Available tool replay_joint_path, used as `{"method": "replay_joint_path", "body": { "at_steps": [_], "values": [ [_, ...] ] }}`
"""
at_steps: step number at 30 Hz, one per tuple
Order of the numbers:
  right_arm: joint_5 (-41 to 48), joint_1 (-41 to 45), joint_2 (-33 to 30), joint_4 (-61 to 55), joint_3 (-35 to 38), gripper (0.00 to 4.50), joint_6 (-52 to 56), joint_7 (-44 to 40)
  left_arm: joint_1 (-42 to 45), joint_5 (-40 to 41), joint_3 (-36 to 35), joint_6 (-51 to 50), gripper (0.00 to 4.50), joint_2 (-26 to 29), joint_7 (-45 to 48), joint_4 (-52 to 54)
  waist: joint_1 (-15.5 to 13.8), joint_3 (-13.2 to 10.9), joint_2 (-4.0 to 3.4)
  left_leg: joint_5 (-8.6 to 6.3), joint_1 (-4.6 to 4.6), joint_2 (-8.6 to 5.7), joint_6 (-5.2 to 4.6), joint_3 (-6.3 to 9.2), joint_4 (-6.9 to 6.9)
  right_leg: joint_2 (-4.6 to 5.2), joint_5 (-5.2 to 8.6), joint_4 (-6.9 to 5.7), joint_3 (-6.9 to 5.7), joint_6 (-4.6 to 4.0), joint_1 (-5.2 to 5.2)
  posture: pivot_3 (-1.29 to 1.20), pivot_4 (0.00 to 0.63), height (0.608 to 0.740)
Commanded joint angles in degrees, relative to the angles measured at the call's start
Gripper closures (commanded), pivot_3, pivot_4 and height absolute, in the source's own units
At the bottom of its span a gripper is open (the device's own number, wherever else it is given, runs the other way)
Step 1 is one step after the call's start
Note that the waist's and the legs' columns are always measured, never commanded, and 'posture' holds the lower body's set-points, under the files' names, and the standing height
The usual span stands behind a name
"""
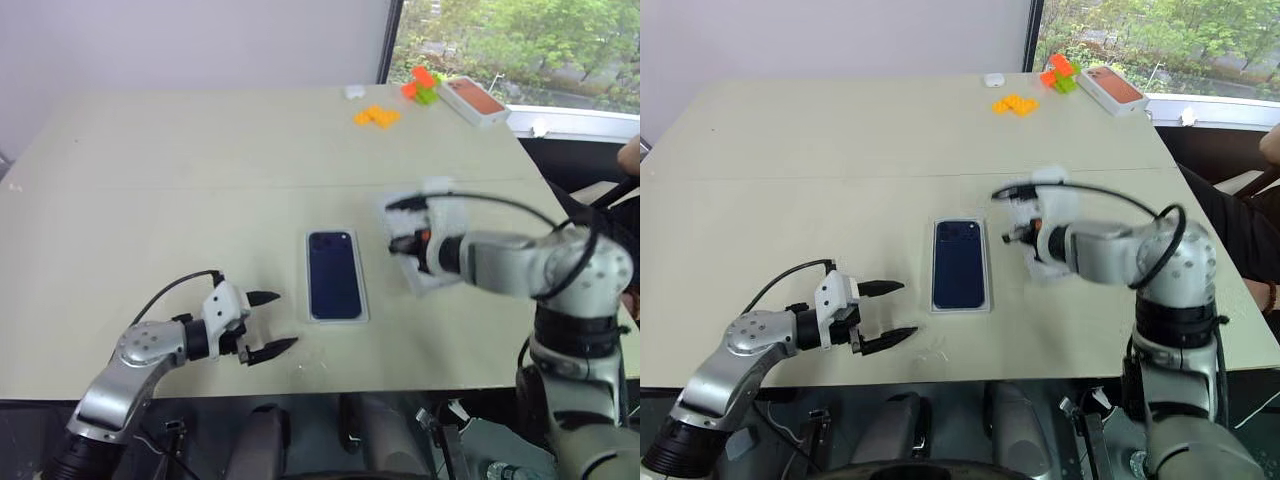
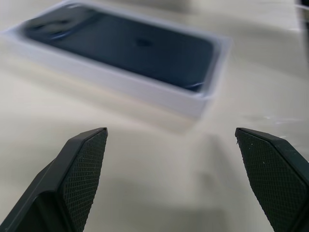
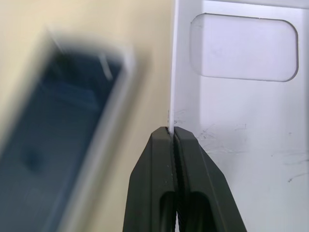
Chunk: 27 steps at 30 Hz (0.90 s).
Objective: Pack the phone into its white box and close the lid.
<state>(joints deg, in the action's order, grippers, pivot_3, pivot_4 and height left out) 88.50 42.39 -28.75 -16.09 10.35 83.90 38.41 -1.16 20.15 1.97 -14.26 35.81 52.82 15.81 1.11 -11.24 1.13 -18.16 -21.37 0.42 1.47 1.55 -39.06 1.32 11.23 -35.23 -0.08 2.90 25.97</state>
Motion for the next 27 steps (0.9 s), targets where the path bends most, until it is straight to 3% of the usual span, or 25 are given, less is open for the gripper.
{"method": "replay_joint_path", "body": {
  "at_steps": [1,3,7,13,21,26,27],
  "values": [
    [19.86,-0.97,2.03,-0.96,-1.07,4.47,-14.37,2.15,2.05,1.56,-4.22,0.00,0.00,0.80,-0.88,-0.99,-0.15,0.02,0.03,-0.07,-0.02,0.11,-0.12,-0.01,0.01,-0.09,-0.01,0.03,0.00,0.00,-0.01,0.00,0.150,0.740],
    [23.95,-2.61,4.71,-2.06,-3.52,4.47,-18.98,0.95,3.22,1.21,-5.30,-0.12,0.00,1.34,-1.07,-2.39,-0.18,0.02,0.03,-0.18,-0.04,0.23,-0.33,-0.03,0.01,-0.21,-0.06,0.08,0.01,-0.13,0.00,0.00,0.150,0.740],
    [24.50,-5.89,20.35,-0.78,-5.58,4.47,-27.78,3.47,6.65,0.83,-7.33,-0.72,0.00,2.65,-1.76,-5.59,0.20,0.02,0.02,-0.28,-0.08,0.36,-0.49,-0.14,0.01,-0.31,-0.12,0.02,0.23,-0.25,0.20,0.00,0.150,0.740],
    [24.50,-7.79,35.39,4.21,-4.84,4.47,-30.55,8.16,9.25,0.35,-8.63,-2.25,0.00,3.83,-3.62,-6.60,0.02,0.03,-0.01,-0.27,-0.06,0.47,-0.48,-0.33,-0.01,-0.37,-0.21,-0.11,0.44,-0.37,0.38,0.00,0.150,0.740],
    [24.50,-14.15,38.67,8.42,-7.55,4.47,-28.54,14.18,8.75,0.85,-8.67,-6.29,0.00,4.39,-5.76,-1.46,0.08,0.04,-0.02,-0.28,-0.11,0.47,-0.49,-0.43,0.01,-0.33,-0.21,-0.03,0.51,-0.39,0.42,0.00,0.150,0.740],
    [24.50,-13.13,37.77,10.08,-6.20,4.47,-29.21,14.08,9.47,0.93,-7.53,-8.49,0.00,3.58,-6.92,0.68,0.27,0.04,-0.02,-0.28,-0.01,0.48,-0.49,-0.54,0.00,-0.36,-0.23,-0.08,0.66,-0.40,0.42,0.00,0.150,0.740],
    [24.50,-12.85,37.26,10.32,-5.98,4.21,-29.29,13.89,9.73,1.05,-7.21,-8.89,0.00,3.34,-7.02,0.95,0.28,0.04,-0.02,-0.28,0.00,0.48,-0.49,-0.54,0.00,-0.42,-0.24,-0.10,0.66,-0.42,0.43,0.00,0.150,0.740]
  ]
}}
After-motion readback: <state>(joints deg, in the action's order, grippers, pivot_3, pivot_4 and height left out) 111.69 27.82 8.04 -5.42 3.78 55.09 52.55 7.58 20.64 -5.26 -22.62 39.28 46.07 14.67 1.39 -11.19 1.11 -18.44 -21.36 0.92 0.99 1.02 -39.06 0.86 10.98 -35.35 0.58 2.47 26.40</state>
